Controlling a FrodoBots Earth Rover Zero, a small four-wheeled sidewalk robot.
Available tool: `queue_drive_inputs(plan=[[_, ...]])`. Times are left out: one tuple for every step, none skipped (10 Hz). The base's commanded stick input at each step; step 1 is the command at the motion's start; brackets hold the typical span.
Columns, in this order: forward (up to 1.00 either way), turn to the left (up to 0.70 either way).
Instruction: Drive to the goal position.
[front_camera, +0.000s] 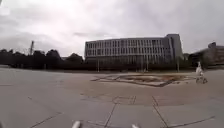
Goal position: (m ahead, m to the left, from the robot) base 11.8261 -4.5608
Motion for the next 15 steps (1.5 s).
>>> queue_drive_inputs(plan=[[0.70,0.00],[0.70,0.00],[0.70,0.00],[0.70,0.00],[0.70,0.00],[0.70,0.00],[0.70,0.00],[0.70,0.00],[0.70,0.00],[0.70,0.00],[0.70,0.00],[0.70,0.00],[0.70,0.00],[0.70,0.00],[0.70,0.00]])
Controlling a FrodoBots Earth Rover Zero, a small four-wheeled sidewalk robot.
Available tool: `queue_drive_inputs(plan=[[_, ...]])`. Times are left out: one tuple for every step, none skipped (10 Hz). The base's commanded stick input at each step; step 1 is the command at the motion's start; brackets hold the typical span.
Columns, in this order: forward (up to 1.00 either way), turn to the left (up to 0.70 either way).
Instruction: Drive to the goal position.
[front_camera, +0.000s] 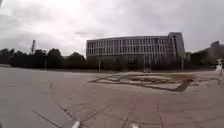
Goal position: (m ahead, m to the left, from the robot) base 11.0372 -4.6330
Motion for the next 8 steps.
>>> queue_drive_inputs(plan=[[0.70,0.00],[0.70,0.00],[0.70,0.00],[0.70,0.00],[0.70,0.00],[0.70,0.00],[0.70,0.00],[0.70,0.00]])
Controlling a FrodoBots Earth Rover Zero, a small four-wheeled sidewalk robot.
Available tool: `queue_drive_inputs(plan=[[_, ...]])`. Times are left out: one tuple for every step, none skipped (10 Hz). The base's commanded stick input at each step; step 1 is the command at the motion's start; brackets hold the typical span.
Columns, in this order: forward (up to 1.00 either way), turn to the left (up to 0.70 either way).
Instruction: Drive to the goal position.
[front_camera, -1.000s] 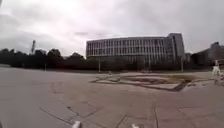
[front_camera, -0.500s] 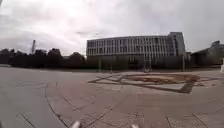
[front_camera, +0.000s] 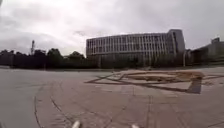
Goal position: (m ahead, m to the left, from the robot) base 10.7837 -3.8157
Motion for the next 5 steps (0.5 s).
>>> queue_drive_inputs(plan=[[0.70,0.00],[0.70,0.00],[0.70,0.00],[0.70,0.00],[0.70,0.00]])
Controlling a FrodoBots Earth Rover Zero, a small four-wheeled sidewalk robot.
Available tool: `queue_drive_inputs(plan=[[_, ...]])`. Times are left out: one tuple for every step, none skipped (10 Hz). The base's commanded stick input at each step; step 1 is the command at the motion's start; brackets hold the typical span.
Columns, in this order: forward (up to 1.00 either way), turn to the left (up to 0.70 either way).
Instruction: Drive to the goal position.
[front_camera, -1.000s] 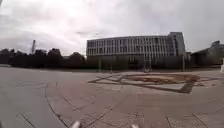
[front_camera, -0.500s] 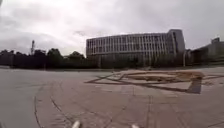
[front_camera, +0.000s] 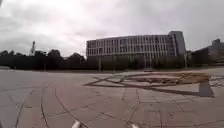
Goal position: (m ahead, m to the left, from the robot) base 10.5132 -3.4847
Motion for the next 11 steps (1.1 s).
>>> queue_drive_inputs(plan=[[0.70,0.00],[0.70,0.00],[0.70,0.00],[0.70,0.00],[0.70,0.00],[0.70,0.00],[0.70,0.00],[0.70,0.00],[0.70,0.00],[0.70,0.00],[0.70,0.00]])
